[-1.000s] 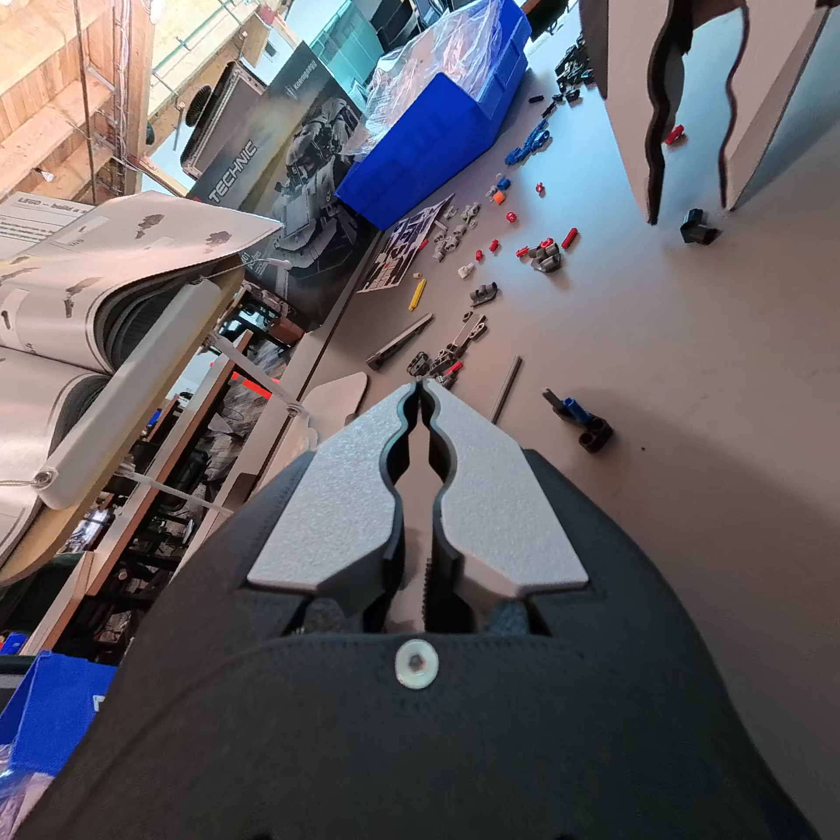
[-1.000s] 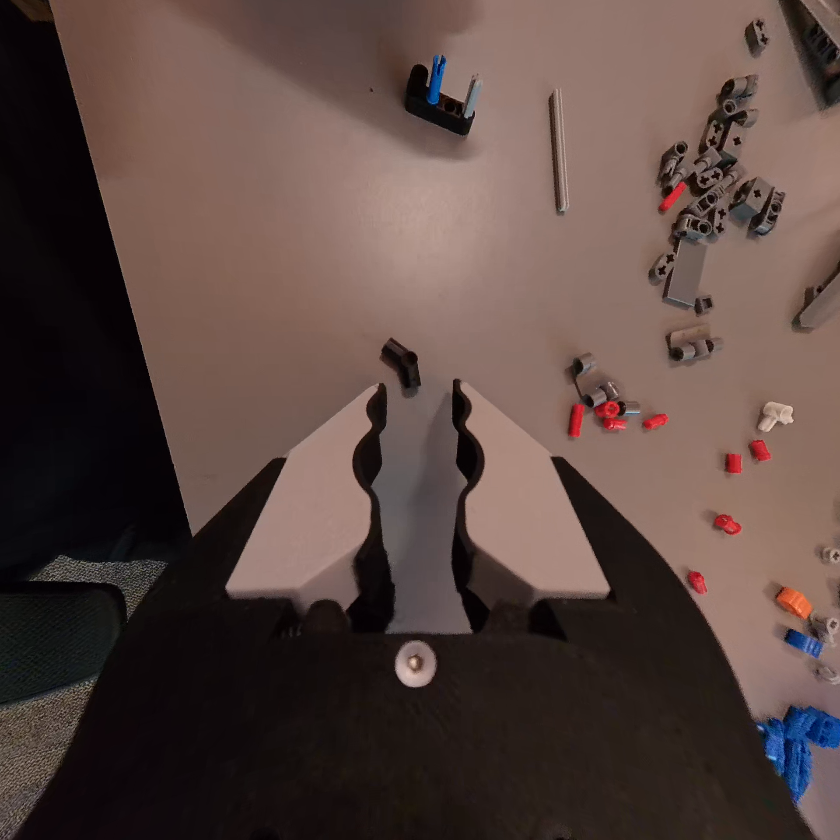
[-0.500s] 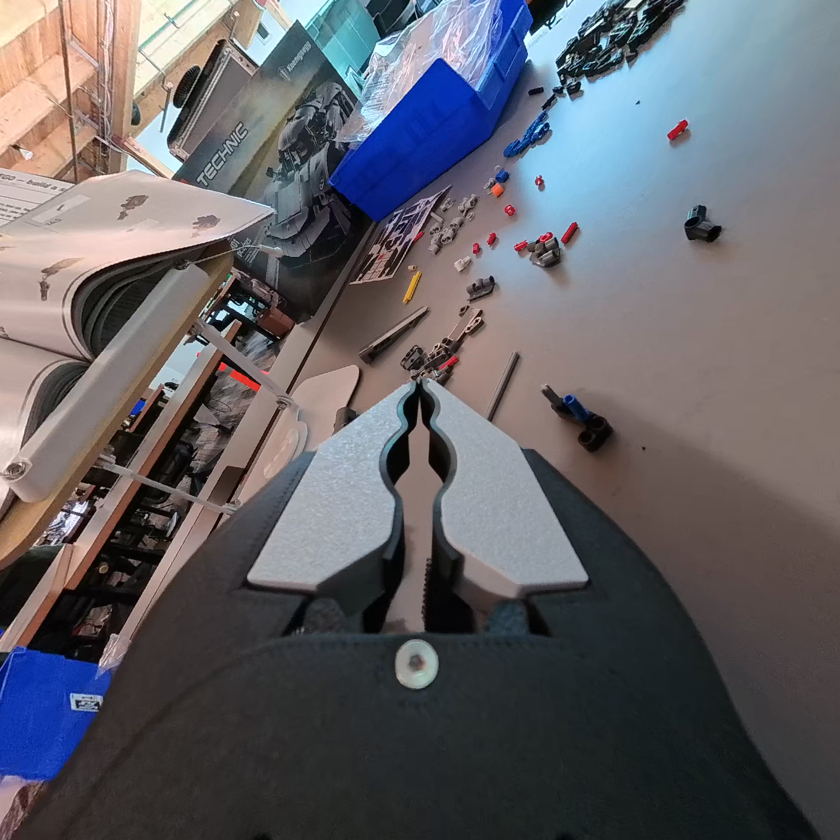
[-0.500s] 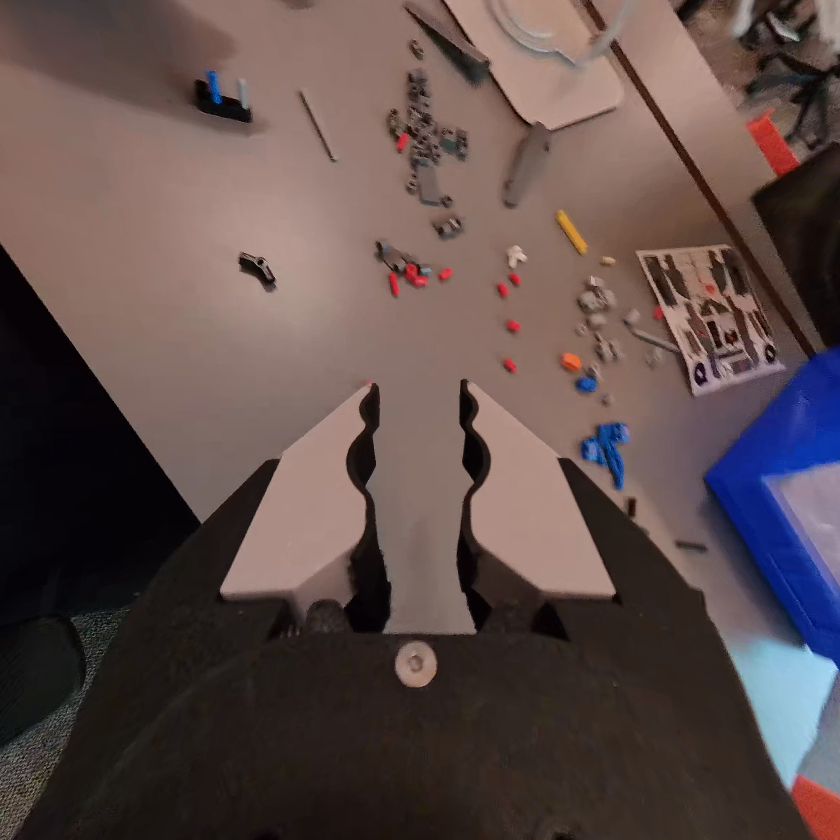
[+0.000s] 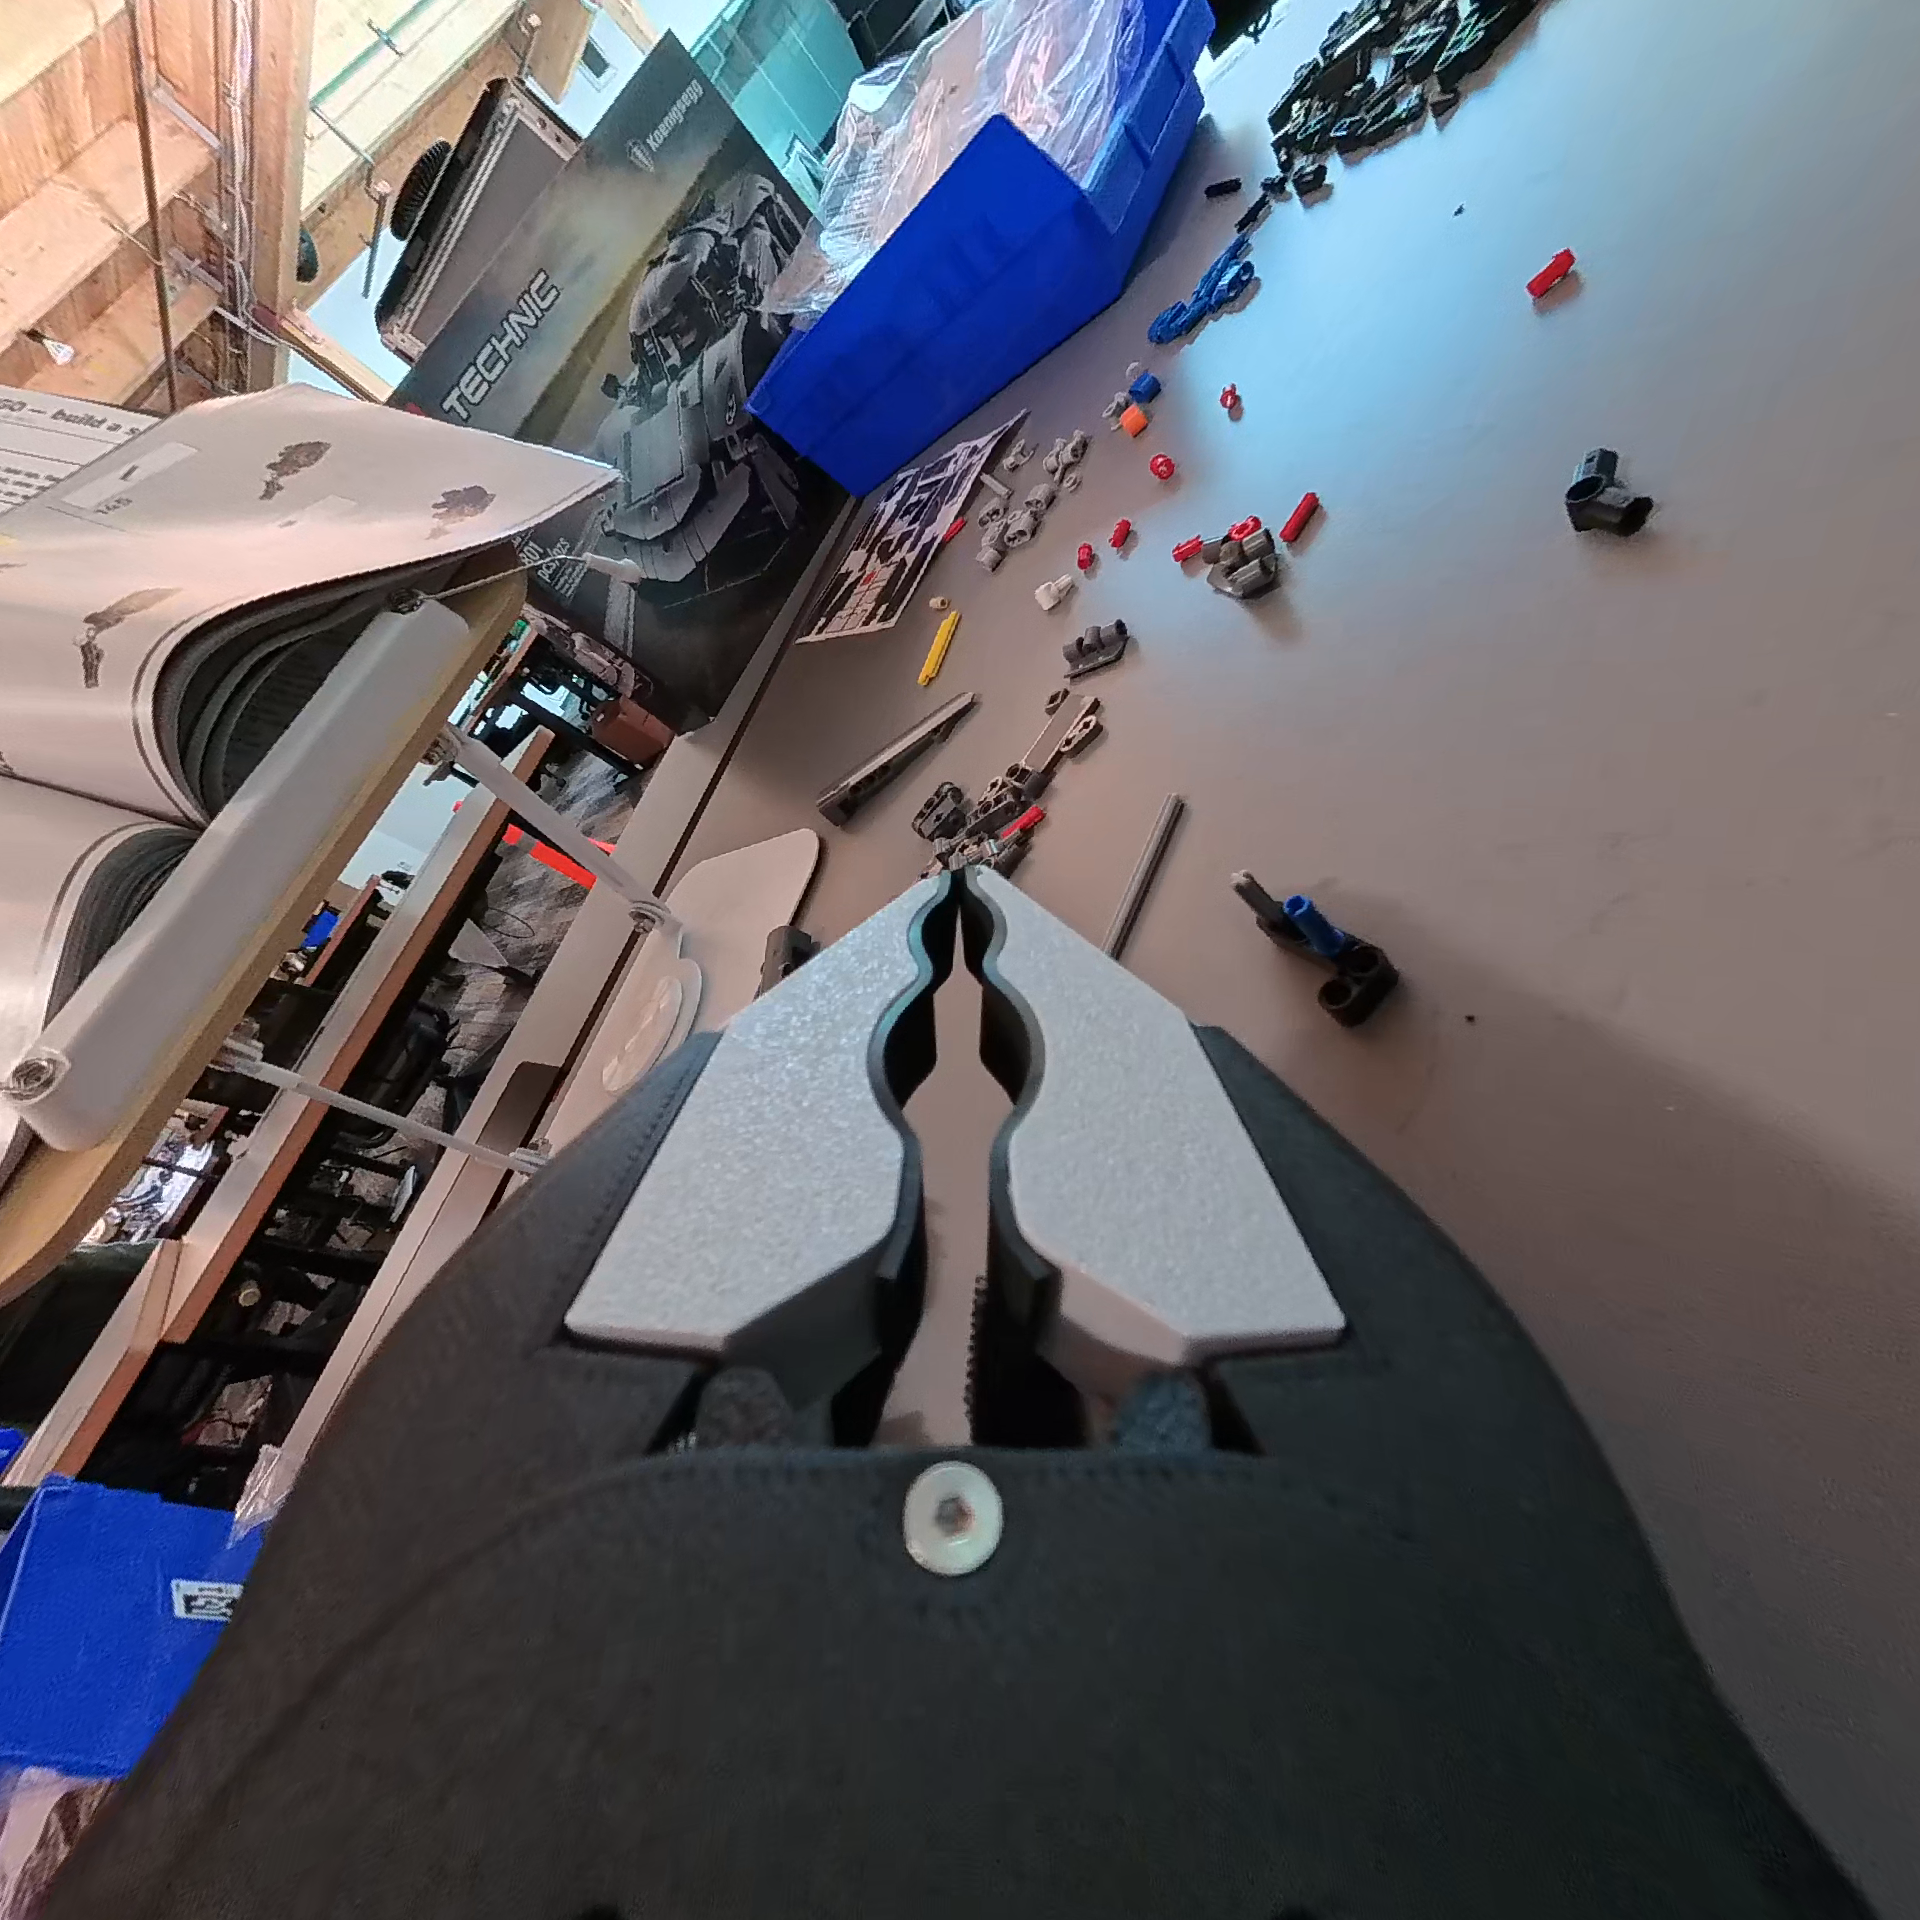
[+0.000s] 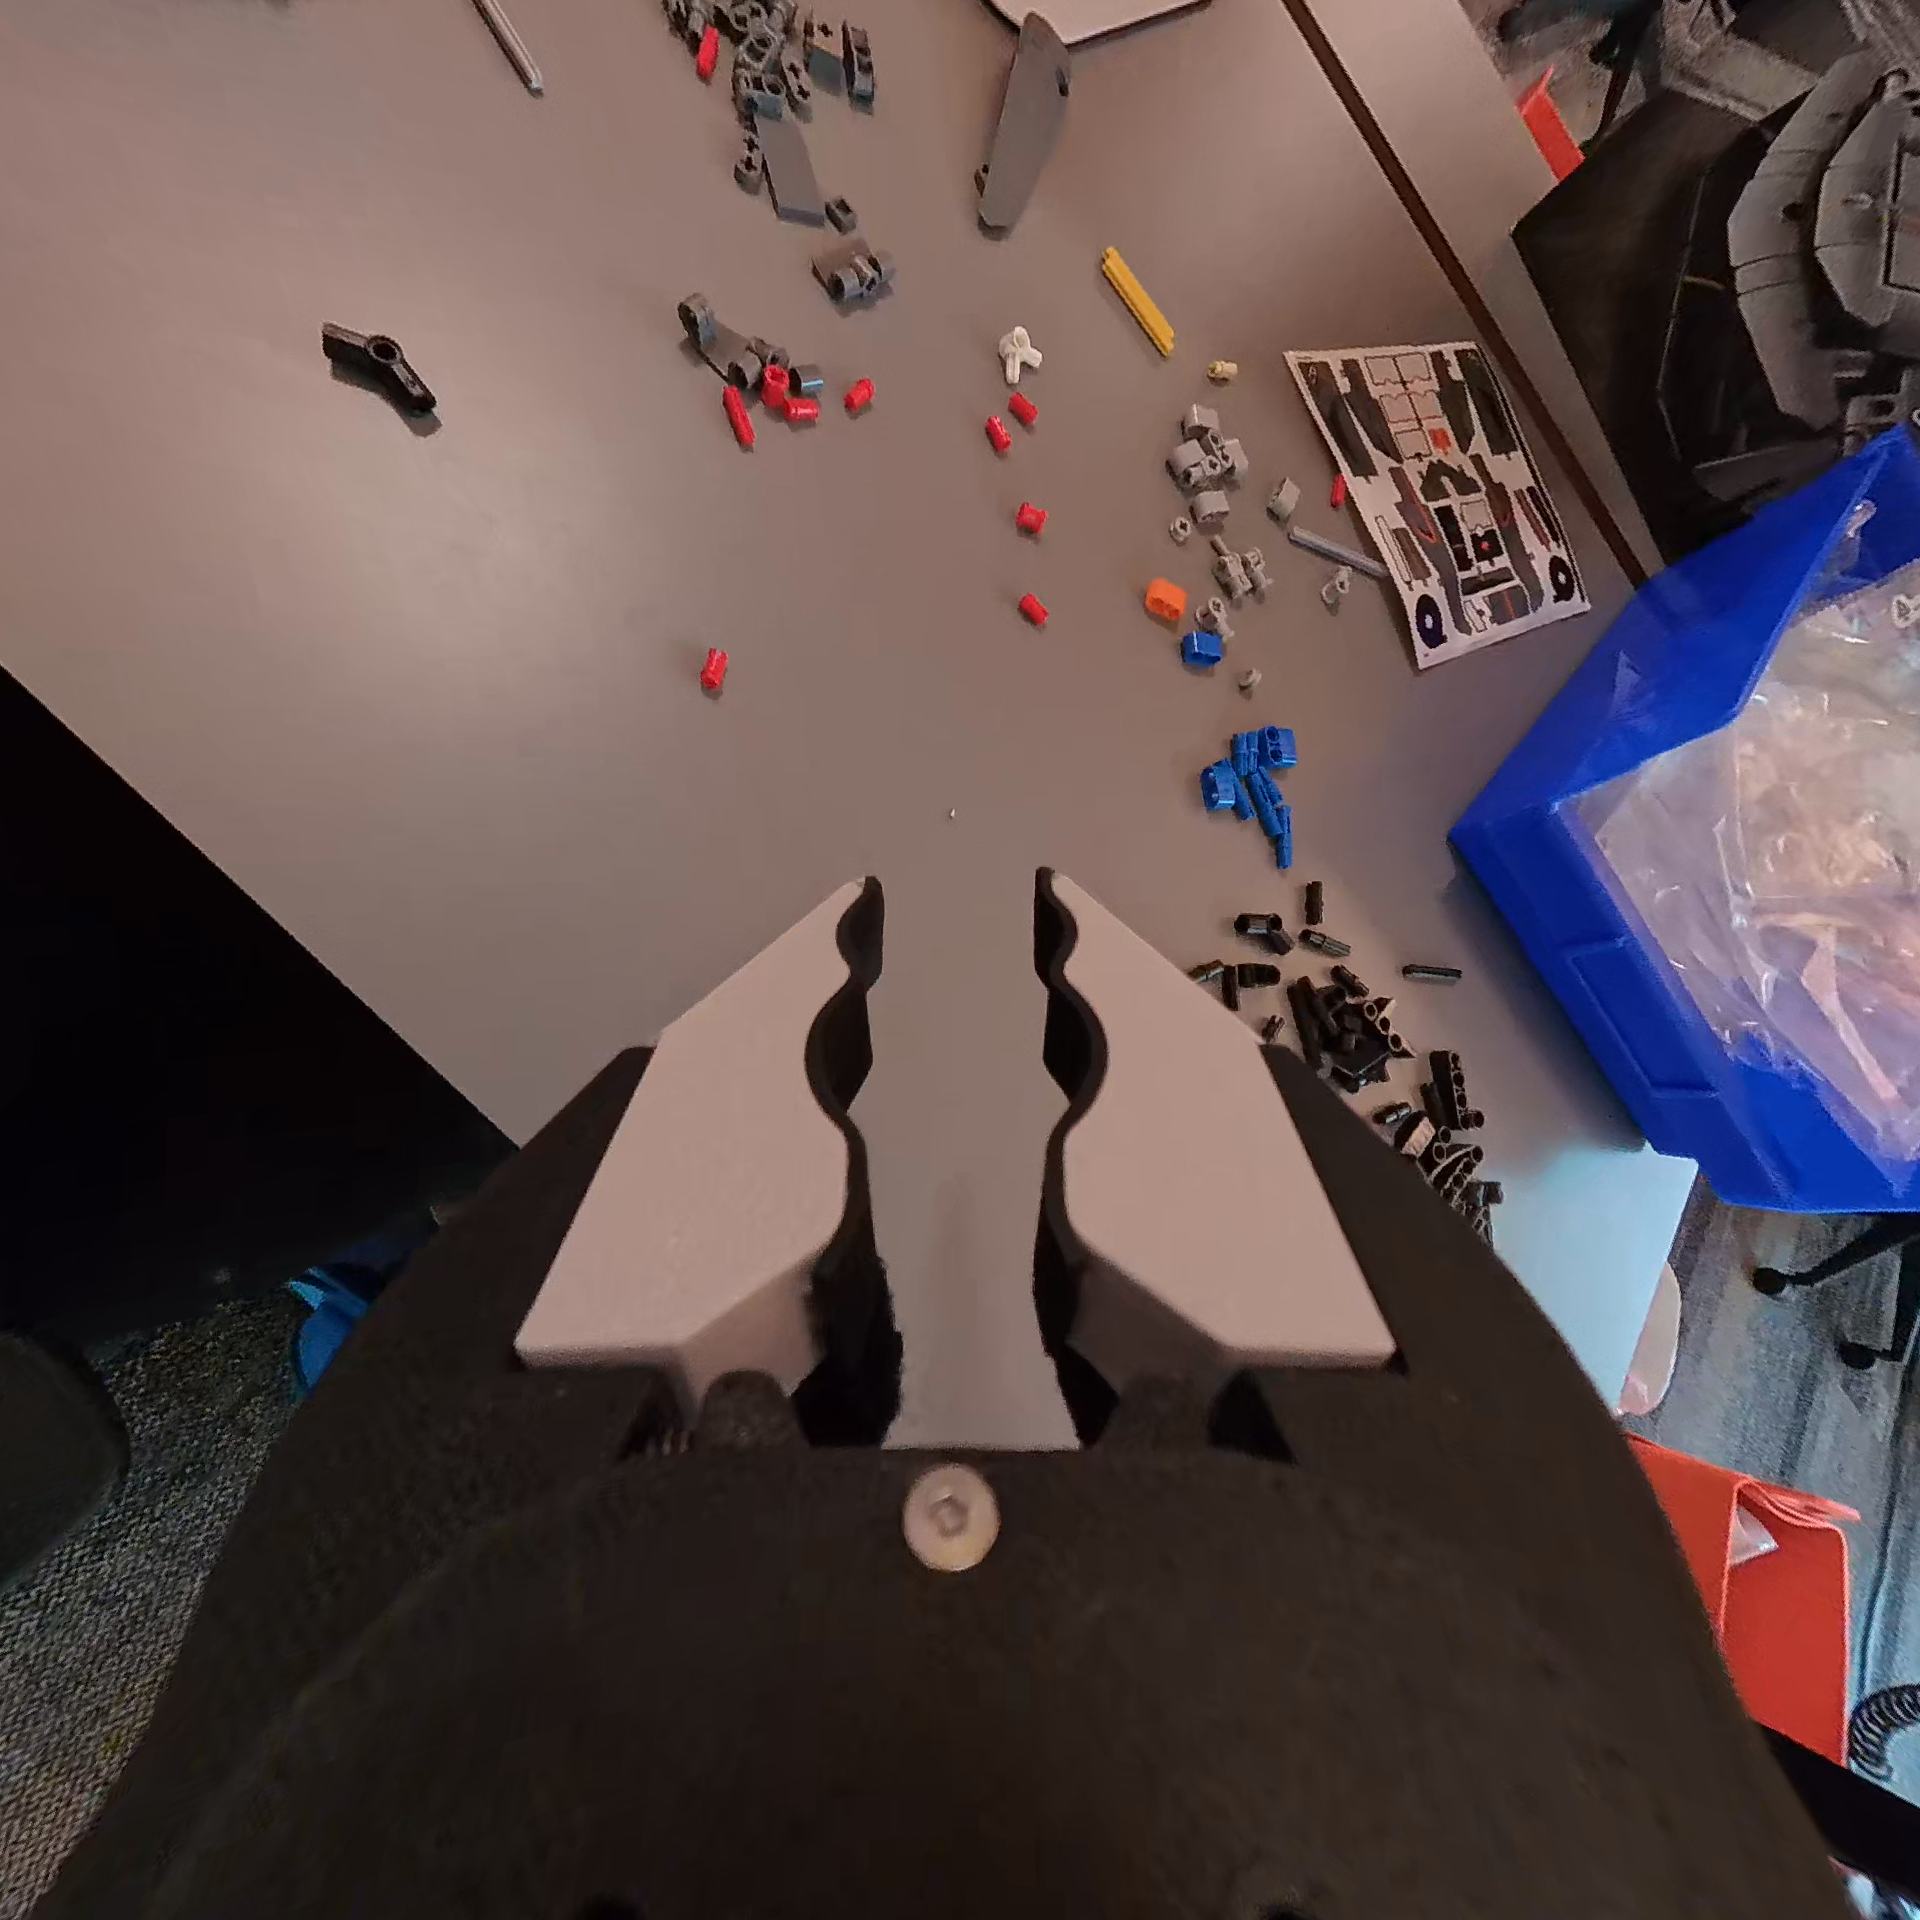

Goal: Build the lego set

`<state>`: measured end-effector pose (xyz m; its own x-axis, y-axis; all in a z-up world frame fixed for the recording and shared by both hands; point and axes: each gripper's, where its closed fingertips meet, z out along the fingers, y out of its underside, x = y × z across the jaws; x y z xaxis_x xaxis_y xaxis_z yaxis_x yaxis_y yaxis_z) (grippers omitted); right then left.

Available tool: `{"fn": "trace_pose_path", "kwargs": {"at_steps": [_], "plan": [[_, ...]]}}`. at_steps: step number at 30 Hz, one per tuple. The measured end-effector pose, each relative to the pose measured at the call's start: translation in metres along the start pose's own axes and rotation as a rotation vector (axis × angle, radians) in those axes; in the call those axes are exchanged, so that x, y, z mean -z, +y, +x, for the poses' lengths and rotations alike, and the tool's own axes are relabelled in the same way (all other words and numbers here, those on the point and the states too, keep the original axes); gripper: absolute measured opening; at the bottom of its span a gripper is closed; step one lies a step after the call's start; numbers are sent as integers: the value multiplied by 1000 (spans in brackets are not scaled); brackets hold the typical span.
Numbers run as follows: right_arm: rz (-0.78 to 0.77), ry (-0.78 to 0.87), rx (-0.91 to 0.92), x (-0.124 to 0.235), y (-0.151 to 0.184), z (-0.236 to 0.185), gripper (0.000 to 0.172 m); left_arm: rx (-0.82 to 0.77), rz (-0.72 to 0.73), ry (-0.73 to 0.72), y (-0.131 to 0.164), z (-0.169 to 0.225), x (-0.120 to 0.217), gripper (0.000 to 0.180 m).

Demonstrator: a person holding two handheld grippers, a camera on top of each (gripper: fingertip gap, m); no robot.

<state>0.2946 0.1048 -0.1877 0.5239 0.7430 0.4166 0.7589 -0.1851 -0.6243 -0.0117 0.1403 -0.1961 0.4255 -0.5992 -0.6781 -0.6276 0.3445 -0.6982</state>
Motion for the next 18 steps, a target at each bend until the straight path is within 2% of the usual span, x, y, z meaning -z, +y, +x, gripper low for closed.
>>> {"fn": "trace_pose_path", "kwargs": {"at_steps": [18], "plan": [[-46, 29, 0, 2, 10, 5, 25, 1, 10, 6, -2, 1, 1, 0]]}}
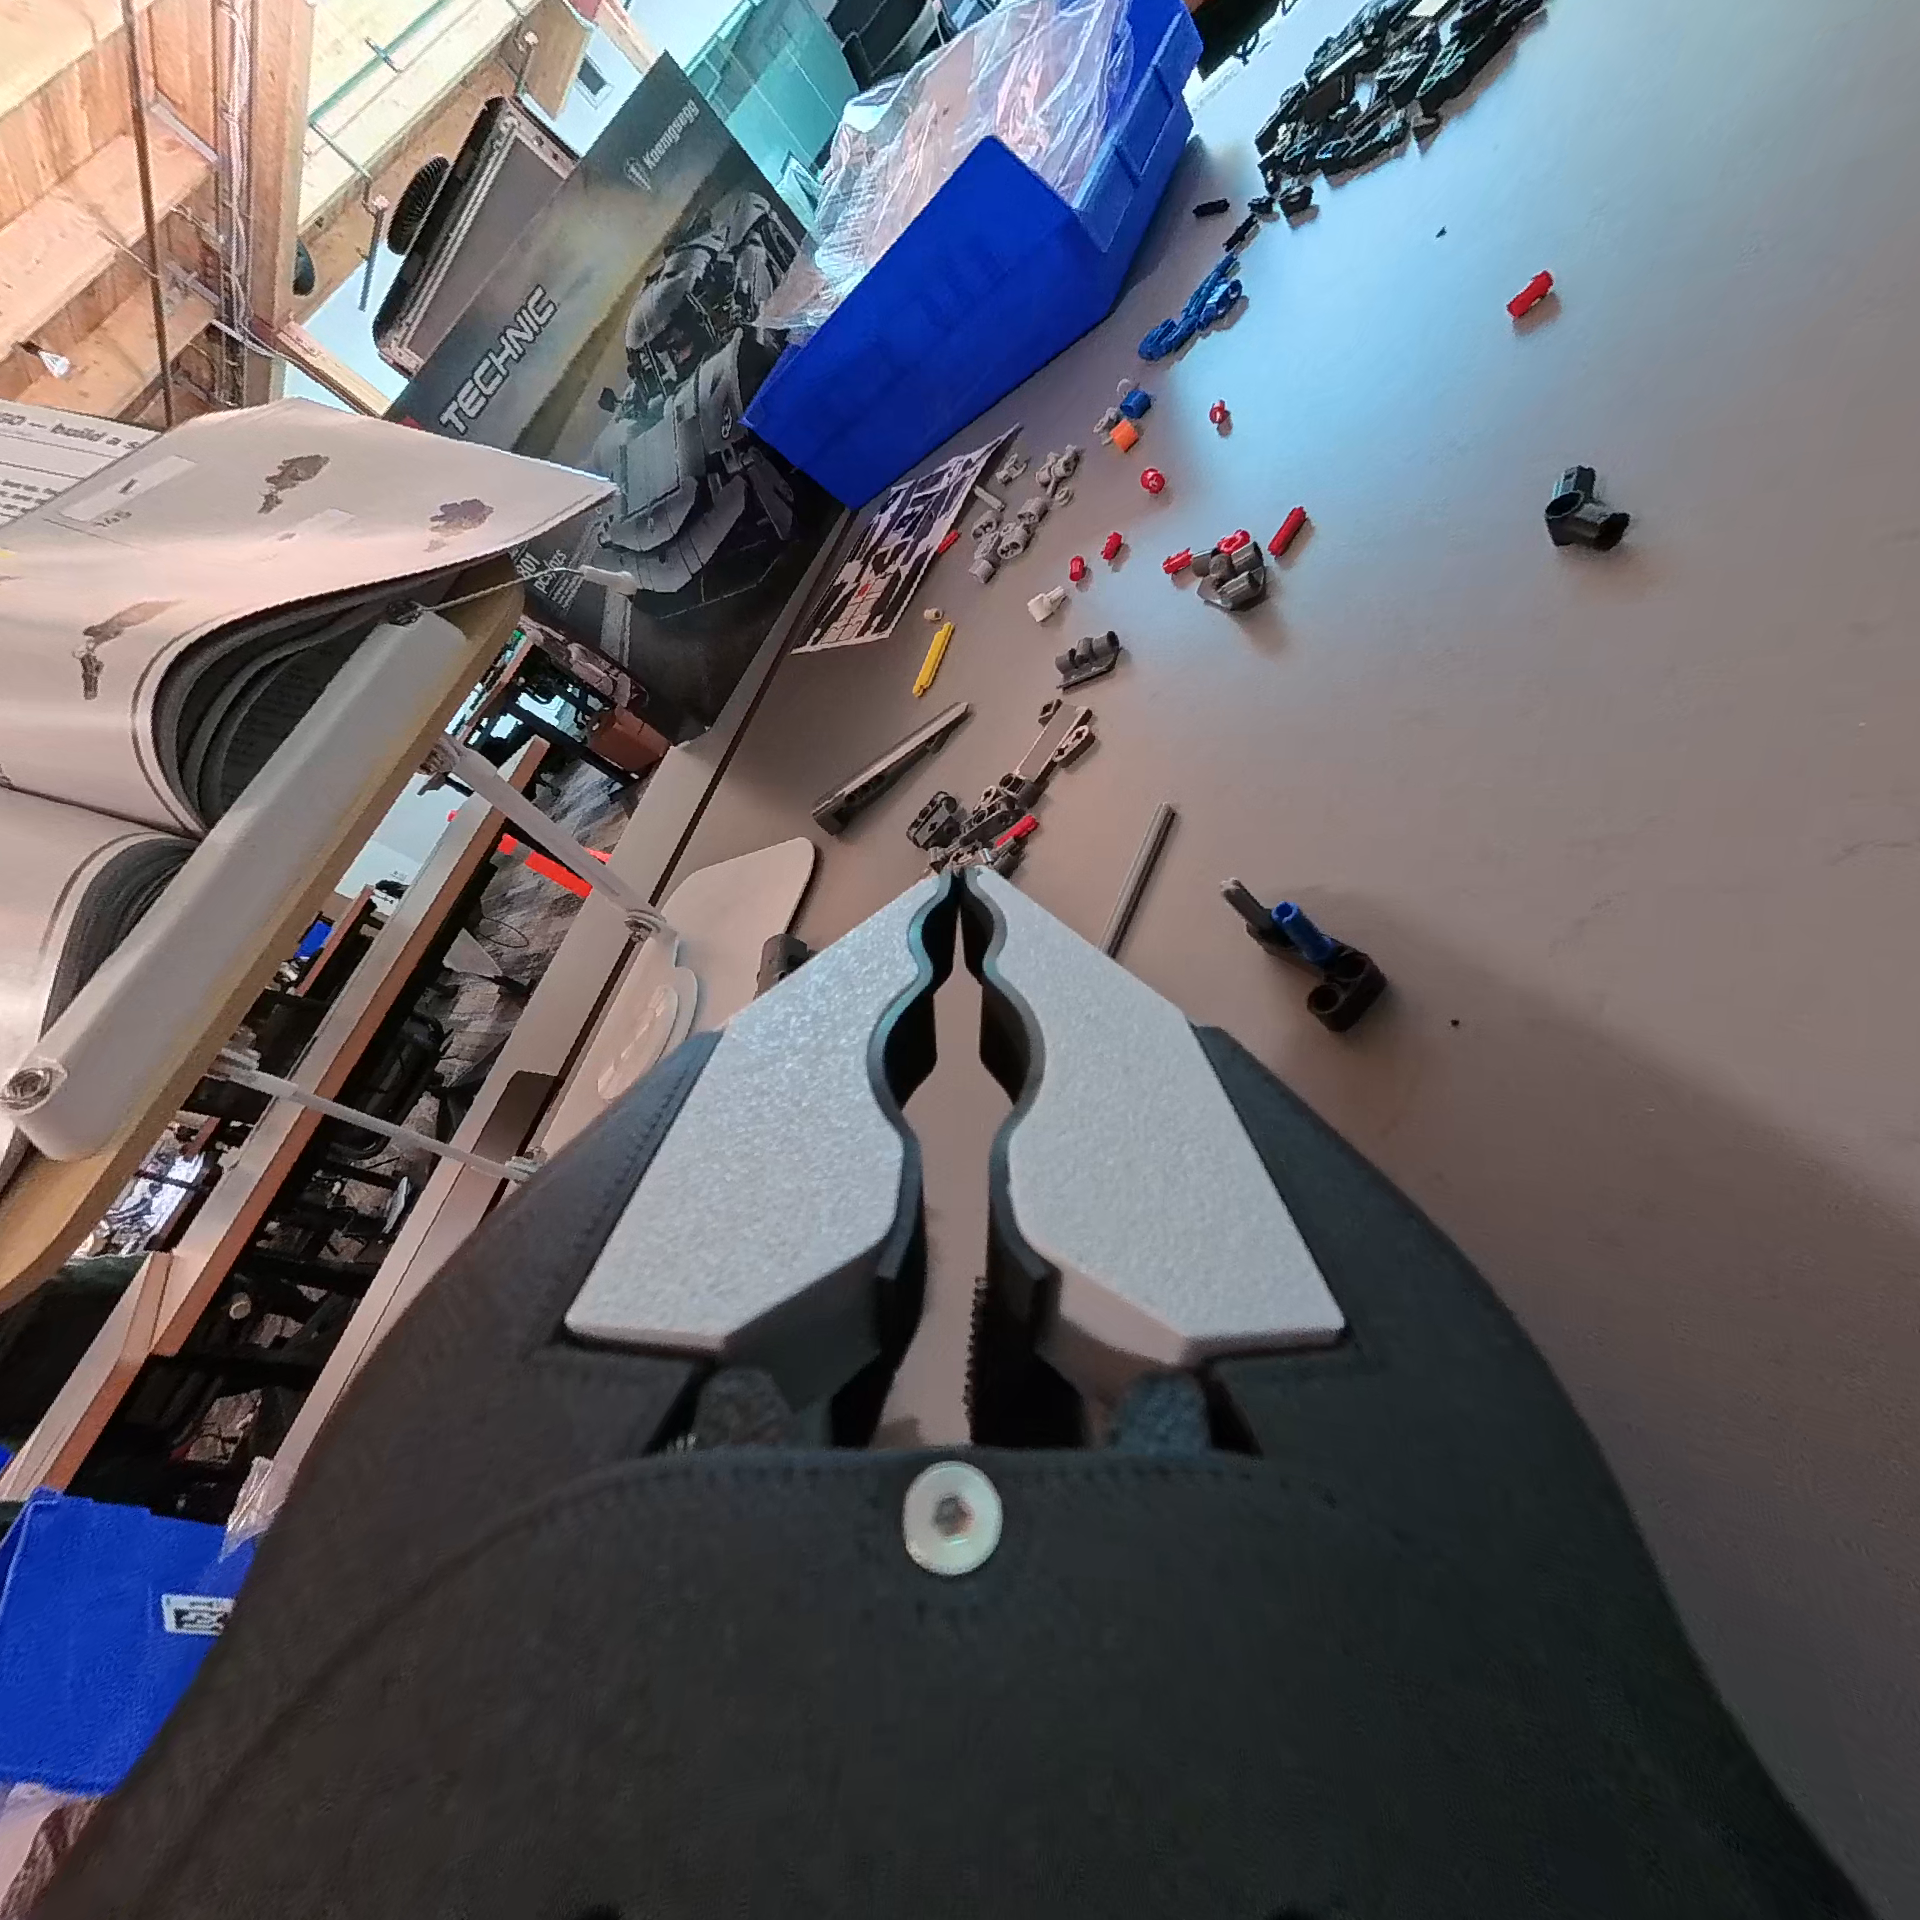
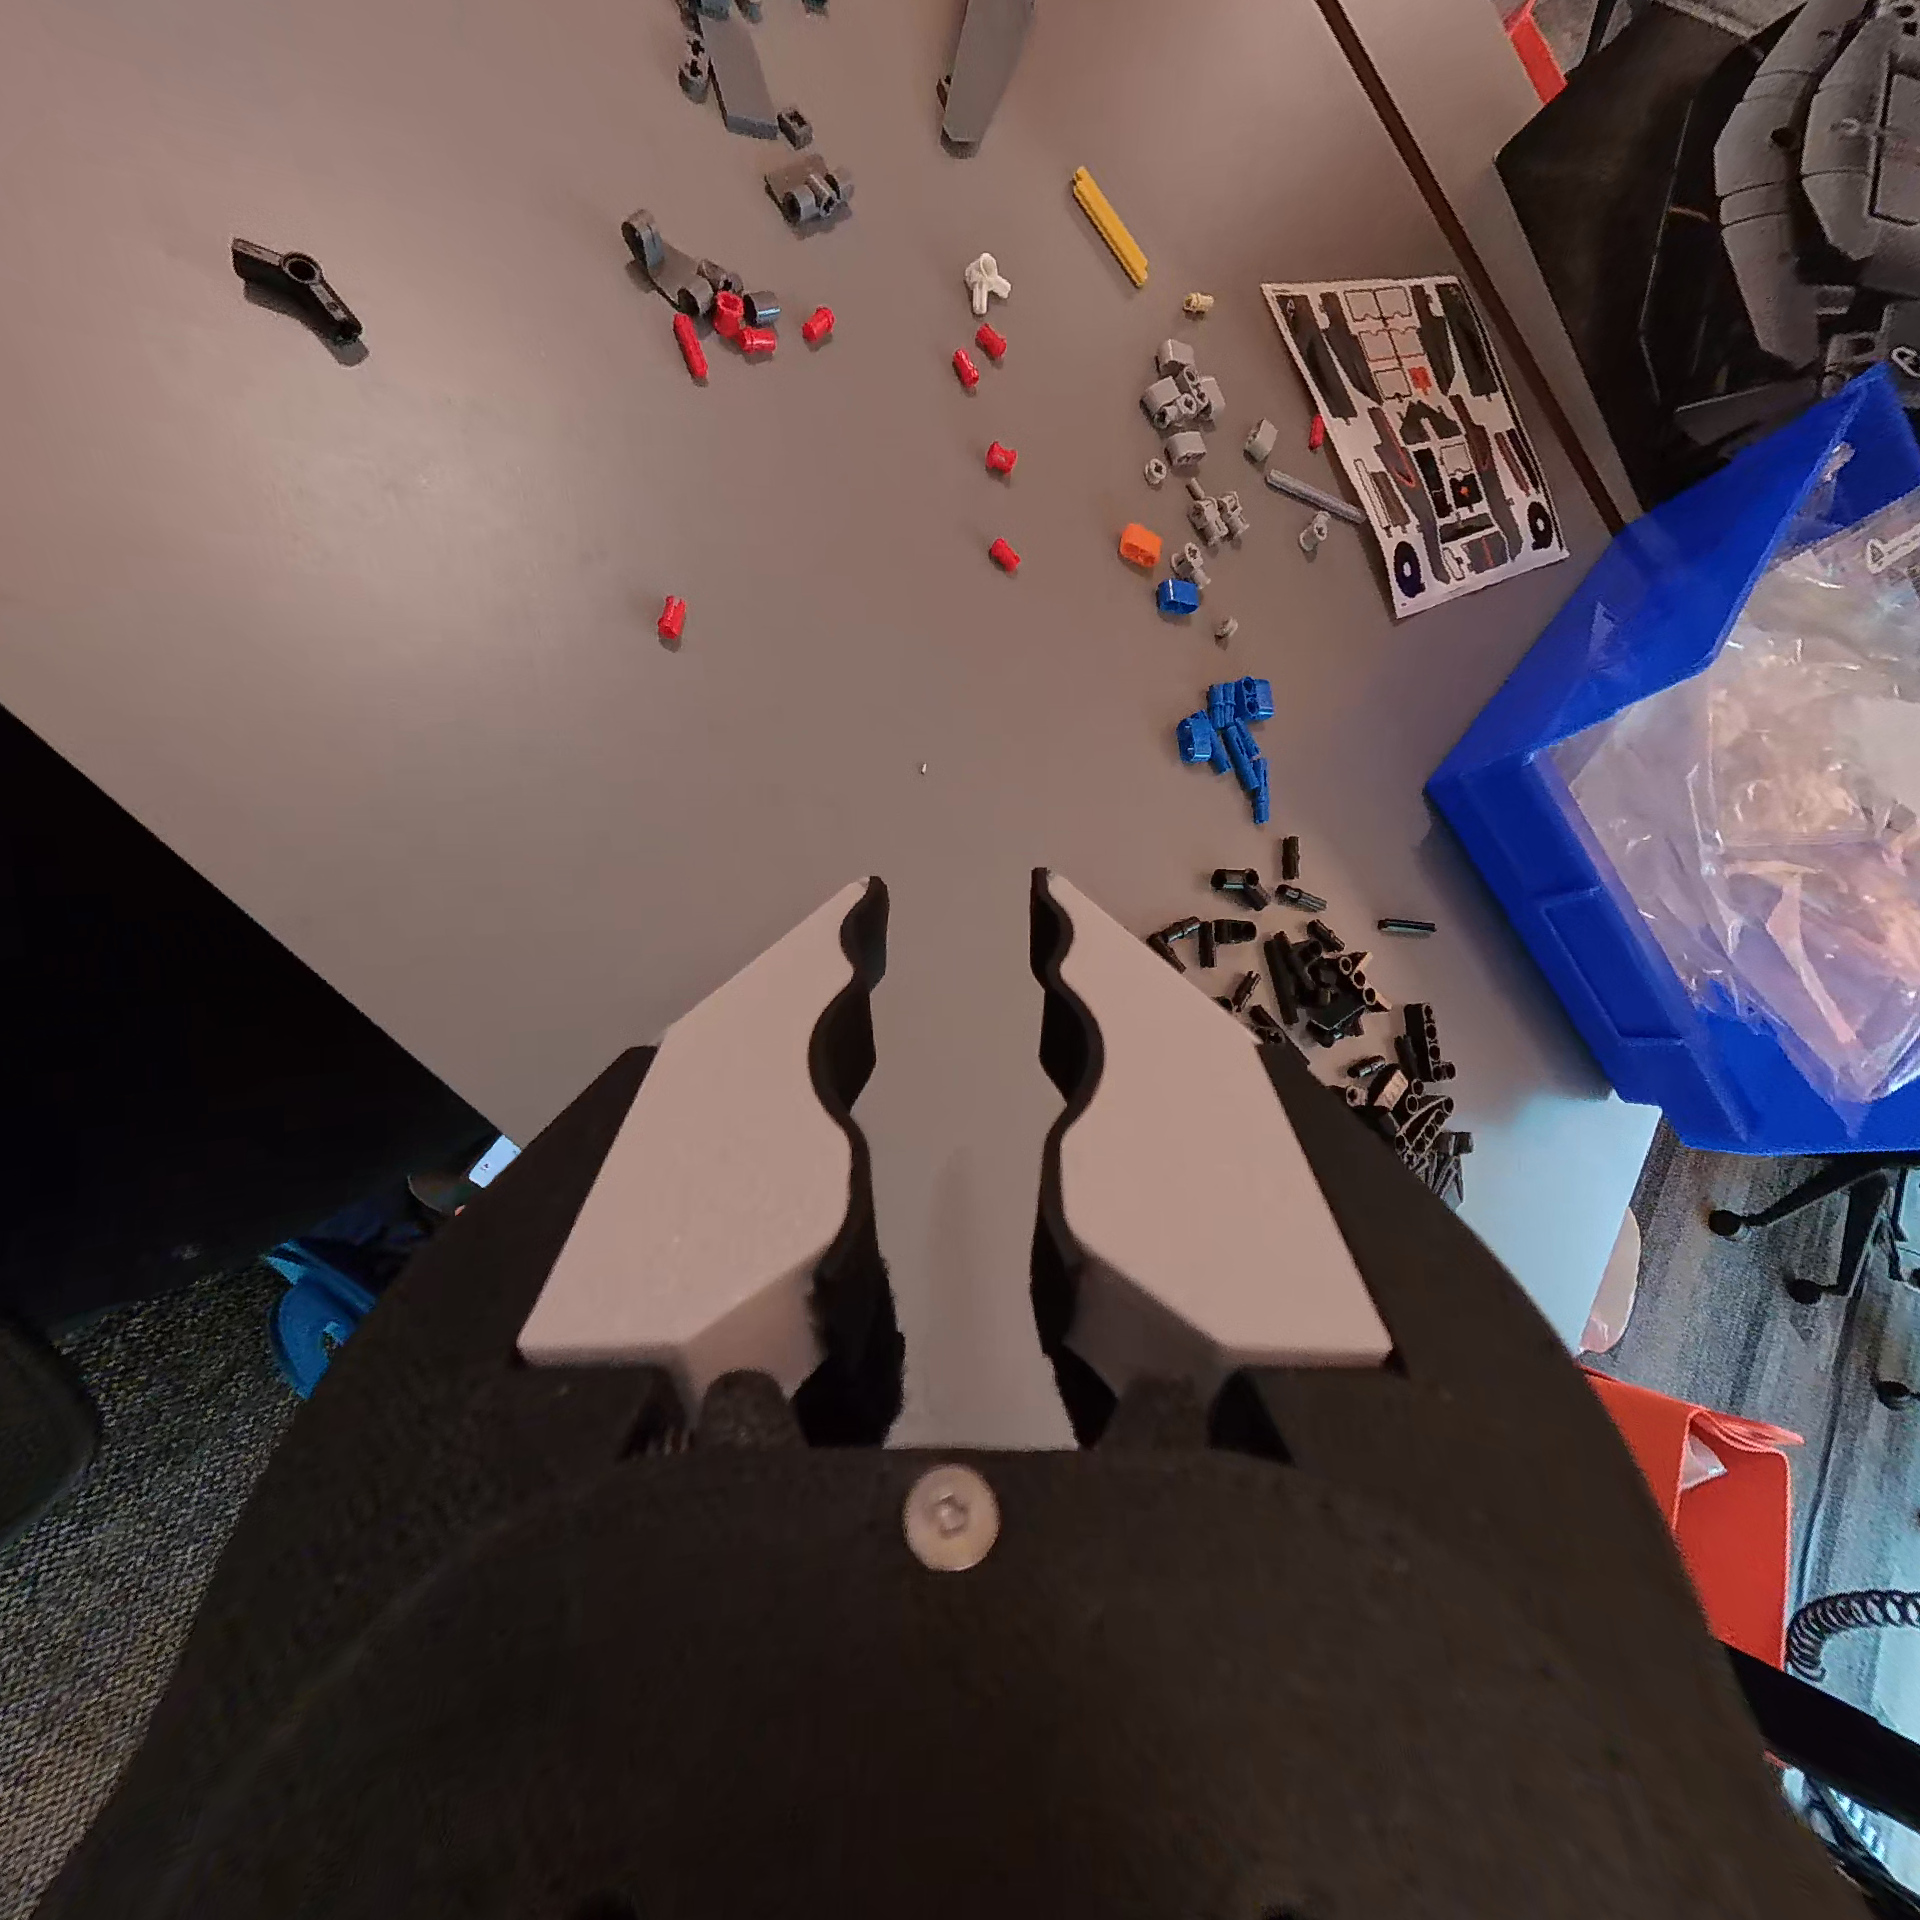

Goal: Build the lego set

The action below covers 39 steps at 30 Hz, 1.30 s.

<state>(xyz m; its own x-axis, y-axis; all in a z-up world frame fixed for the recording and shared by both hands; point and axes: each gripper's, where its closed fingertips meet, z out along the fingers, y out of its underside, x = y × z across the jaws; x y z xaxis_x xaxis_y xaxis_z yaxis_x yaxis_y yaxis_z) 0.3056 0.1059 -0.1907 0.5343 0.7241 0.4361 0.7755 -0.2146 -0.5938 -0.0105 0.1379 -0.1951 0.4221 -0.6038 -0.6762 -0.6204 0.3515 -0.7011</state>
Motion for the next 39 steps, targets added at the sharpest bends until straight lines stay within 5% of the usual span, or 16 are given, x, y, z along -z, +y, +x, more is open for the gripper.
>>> {"fn": "trace_pose_path", "kwargs": {"at_steps": [39], "plan": [[-126, 108, -110, 0, 64, 43, 25, 8, -15, 8, 5, 3, -4, 0]]}}
